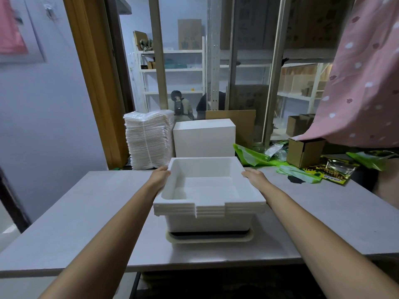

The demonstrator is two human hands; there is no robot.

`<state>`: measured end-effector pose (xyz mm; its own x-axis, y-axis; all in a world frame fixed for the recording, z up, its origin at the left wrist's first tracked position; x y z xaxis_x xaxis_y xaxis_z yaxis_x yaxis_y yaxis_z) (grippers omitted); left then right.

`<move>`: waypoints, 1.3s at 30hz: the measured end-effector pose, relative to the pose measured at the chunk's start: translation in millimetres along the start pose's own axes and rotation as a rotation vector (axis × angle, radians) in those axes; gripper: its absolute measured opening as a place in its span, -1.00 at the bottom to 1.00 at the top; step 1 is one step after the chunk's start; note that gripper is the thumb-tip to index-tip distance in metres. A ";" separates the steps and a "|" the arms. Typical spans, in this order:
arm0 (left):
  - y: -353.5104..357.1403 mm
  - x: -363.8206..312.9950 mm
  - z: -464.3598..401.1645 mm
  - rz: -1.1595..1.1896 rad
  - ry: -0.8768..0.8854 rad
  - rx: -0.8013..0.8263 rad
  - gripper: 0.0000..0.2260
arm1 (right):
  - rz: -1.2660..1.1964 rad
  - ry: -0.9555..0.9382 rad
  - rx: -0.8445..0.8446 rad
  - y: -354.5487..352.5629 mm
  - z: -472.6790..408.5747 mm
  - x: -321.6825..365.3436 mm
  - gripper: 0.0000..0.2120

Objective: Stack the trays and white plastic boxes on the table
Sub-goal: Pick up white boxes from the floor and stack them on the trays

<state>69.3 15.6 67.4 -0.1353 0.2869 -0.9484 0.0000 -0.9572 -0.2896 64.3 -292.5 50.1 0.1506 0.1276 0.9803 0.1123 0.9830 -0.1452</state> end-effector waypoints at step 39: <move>-398.3 137.0 200.9 -0.208 -0.155 -0.799 -0.82 | 0.719 -0.790 0.480 387.4 178.3 118.8 -0.67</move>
<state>-148.3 428.3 78.9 -0.3452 0.3898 -0.8538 0.6538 -0.5527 -0.5167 -49.4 127.0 134.1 -0.6424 0.5548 0.5286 -0.1585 0.5787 -0.8000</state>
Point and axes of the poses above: each hand's wrist, its own z-axis away from the middle knuckle, its own y-axis out of the palm, x = y × z, the point moved 7 cm from there along -z, towards the middle knuckle, and after that the axes turned 5 degrees about x, right-handed, at the moved point
